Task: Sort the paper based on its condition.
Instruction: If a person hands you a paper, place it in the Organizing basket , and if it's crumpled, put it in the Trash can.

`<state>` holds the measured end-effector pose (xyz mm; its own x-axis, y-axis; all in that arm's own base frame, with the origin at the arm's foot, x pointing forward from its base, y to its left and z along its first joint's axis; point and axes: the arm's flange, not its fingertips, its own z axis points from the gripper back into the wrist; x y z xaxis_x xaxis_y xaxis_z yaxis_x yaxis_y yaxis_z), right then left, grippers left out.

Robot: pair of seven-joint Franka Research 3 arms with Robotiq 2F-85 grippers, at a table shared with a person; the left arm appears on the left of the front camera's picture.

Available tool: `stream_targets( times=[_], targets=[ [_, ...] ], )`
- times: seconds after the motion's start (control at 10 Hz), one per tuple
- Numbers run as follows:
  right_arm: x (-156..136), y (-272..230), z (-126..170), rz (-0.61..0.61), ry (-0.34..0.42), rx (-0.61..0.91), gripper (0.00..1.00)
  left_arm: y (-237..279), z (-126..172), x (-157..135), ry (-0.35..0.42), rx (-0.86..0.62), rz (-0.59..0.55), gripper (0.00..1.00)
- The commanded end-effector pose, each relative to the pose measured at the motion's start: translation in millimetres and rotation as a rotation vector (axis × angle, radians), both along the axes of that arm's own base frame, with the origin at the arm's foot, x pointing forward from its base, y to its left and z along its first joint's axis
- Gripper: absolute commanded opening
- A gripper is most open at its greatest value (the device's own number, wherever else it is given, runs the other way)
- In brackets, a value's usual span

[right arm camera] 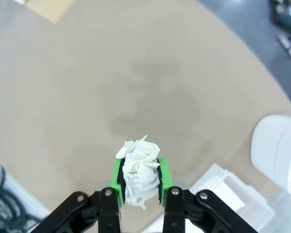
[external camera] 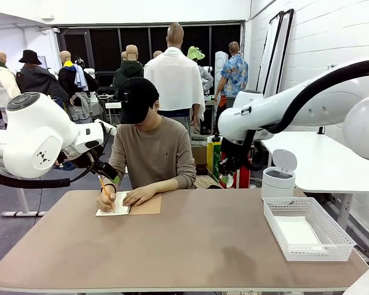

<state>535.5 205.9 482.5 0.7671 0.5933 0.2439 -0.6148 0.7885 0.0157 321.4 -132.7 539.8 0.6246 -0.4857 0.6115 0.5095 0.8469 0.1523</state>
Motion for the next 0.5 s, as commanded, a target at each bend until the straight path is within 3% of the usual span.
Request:
stream_targets(
  times=[0.0, 0.1, 0.4],
  targets=[
    [-17.1, 2.0, -3.1, -0.039, -0.017, 0.038, 0.33, 1.1, -0.4, -0.2, 0.001, -0.003, 0.001, 1.0],
    [0.0, 0.0, 0.0, 0.0, 0.0, 0.0, 0.33, 1.1, -0.4, -0.2, 0.001, -0.003, 0.001, 1.0],
    [0.0, 0.0, 0.0, 0.0, 0.0, 0.0, 0.33, 1.1, -0.4, -0.2, 0.001, -0.003, 0.001, 1.0]
  ],
)
